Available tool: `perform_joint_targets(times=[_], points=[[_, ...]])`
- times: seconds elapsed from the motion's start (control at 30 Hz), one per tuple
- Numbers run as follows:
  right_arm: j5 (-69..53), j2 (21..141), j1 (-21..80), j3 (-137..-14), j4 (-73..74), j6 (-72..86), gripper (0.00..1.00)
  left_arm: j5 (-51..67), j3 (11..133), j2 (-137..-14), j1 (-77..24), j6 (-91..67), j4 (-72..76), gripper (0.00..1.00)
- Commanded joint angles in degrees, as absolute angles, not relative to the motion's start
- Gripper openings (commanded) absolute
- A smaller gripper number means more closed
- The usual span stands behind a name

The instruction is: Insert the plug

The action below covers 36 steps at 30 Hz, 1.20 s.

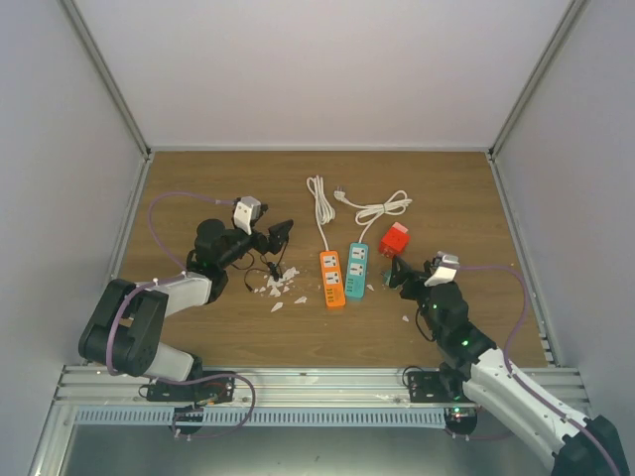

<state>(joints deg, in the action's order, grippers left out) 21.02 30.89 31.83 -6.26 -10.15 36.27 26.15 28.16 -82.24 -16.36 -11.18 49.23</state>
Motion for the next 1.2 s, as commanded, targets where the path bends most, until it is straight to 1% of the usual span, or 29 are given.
perform_joint_targets(times=[0.0, 0.27, 0.4, 0.43, 0.57, 0.63, 0.73, 0.8, 0.9, 0.97, 1.17], points=[[21.5, 30.5, 32.2, -7.1, -12.1, 35.2, 1.0, 26.2, 27.6, -82.7, -16.9, -10.9, 53.5, 0.99], [20.0, 30.1, 32.2, -6.6, -13.2, 35.7, 1.0, 26.2, 27.6, -82.8, -17.2, -10.4, 53.2, 0.99], [20.4, 27.7, 32.2, -5.4, -13.0, 36.4, 1.0, 27.6, 27.8, -82.9, -17.4, -10.1, 53.1, 0.99], [20.8, 27.2, 32.3, -5.1, -12.0, 37.1, 1.0, 29.5, 27.7, -82.8, -17.4, -9.9, 53.8, 0.99], [23.2, 27.3, 32.3, -4.0, -8.4, 39.7, 1.0, 44.4, 28.3, -84.2, -18.8, -11.2, 59.7, 0.99], [23.3, 28.1, 32.3, -3.9, -7.0, 40.8, 1.0, 48.0, 30.3, -83.7, -21.3, -8.6, 56.8, 0.99], [21.3, 29.9, 32.2, -4.1, -5.8, 42.0, 0.99, 46.6, 28.9, -79.6, -25.7, -2.0, 54.0, 0.99], [20.7, 31.8, 32.4, -5.1, -4.4, 42.7, 0.99, 52.7, 28.5, -77.5, -27.2, 4.7, 49.6, 0.99], [20.9, 35.1, 32.5, -5.7, -4.2, 44.8, 1.0, 64.8, 30.6, -77.3, -29.6, 18.1, 35.8, 0.99], [21.2, 38.3, 32.7, -5.9, -4.6, 46.7, 1.0, 67.7, 31.7, -77.9, -31.5, 23.7, 29.6, 0.99], [24.3, 48.3, 35.7, -6.1, -8.2, 48.4, 1.0, 72.7, 34.3, -79.3, -32.4, 26.9, 25.8, 0.99]])
